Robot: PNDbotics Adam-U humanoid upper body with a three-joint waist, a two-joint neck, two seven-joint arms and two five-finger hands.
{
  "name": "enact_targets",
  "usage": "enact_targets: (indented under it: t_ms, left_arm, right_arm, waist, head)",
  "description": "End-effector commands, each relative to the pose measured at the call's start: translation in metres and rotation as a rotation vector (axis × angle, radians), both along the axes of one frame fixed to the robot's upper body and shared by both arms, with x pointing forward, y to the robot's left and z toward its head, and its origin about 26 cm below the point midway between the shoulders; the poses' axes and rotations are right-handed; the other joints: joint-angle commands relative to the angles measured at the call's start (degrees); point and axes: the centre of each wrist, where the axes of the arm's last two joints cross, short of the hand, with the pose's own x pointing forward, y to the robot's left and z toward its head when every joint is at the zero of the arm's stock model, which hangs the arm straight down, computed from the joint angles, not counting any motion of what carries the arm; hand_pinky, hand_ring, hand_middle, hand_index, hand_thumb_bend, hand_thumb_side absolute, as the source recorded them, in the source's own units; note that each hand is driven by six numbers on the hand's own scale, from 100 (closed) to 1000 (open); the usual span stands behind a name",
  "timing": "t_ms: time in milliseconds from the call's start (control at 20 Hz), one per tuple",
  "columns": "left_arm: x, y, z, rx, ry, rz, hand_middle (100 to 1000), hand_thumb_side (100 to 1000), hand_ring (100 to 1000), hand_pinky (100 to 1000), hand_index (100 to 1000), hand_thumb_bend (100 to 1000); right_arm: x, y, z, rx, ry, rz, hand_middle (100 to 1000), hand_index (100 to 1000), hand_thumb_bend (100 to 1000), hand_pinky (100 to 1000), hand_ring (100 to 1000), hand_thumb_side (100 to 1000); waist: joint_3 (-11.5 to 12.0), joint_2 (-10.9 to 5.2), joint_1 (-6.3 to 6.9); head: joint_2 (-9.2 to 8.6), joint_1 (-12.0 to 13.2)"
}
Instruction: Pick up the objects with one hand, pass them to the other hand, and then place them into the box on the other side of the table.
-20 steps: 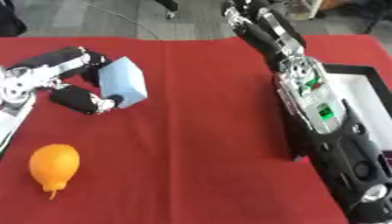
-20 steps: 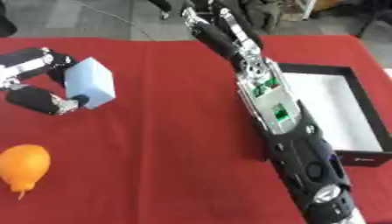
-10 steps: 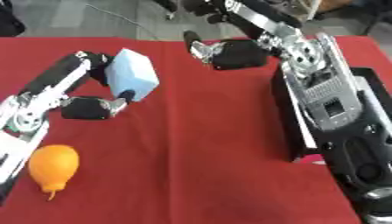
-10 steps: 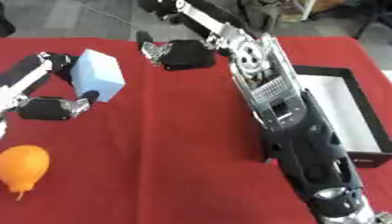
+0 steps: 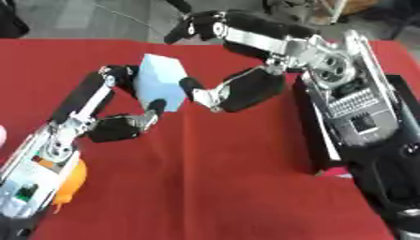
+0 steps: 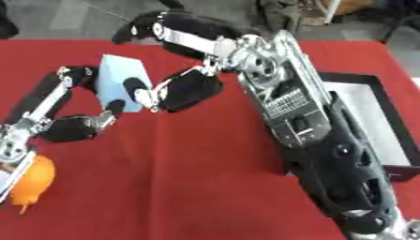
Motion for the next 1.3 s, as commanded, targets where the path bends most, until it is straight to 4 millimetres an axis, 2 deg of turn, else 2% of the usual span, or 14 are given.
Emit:
enact_targets:
  t_ms: [50,300,450,650,1000,1300]
  left_arm:
    - [-0.002,-0.004,0.004,-0.023,-0.072,-0.002,444,516,511,646,529,100]
    - [-0.006,-0.008,-0.002,-0.002,-0.153,0.031,432,509,502,632,520,100]
    - [-0.008,-0.008,-0.005,0.024,-0.183,0.032,424,503,498,623,510,100]
    - [-0.01,-0.008,-0.009,0.051,-0.229,0.036,415,489,490,613,501,100]
    - [-0.013,-0.008,-0.014,0.033,-0.312,-0.003,405,505,483,607,489,100]
    - [-0.014,-0.007,-0.014,-0.009,-0.345,-0.015,403,513,481,617,488,100]
  right_arm:
    - [-0.01,0.001,0.008,-0.032,-0.05,-0.006,891,900,203,918,943,381]
    - [-0.011,0.004,0.005,-0.027,-0.06,-0.034,893,907,212,917,944,372]
    - [-0.011,0.005,0.004,-0.005,-0.099,-0.07,886,912,259,911,940,328]
    - [-0.012,0.008,0.0,0.01,-0.181,-0.119,879,917,296,908,936,314]
    - [-0.014,0.015,-0.009,-0.07,-0.179,-0.13,887,921,282,918,944,325]
    - [-0.014,0.017,-0.01,-0.109,-0.144,-0.103,895,924,265,926,953,331]
  waist:
    - [-0.09,-1.3,0.15]
    - [-0.18,-1.12,0.09]
    - [-0.22,-0.99,0.11]
    - [-0.3,-0.8,0.06]
    - [-0.3,-0.68,0.16]
    - [-0.22,-0.65,0.14]
  head:
    - [-0.23,0.33]
    - [-0.33,0.59]
    - [-0.62,0.7]
    - [-0.97,0.77]
    - [-0.99,0.35]
    - [-1.0,0.19]
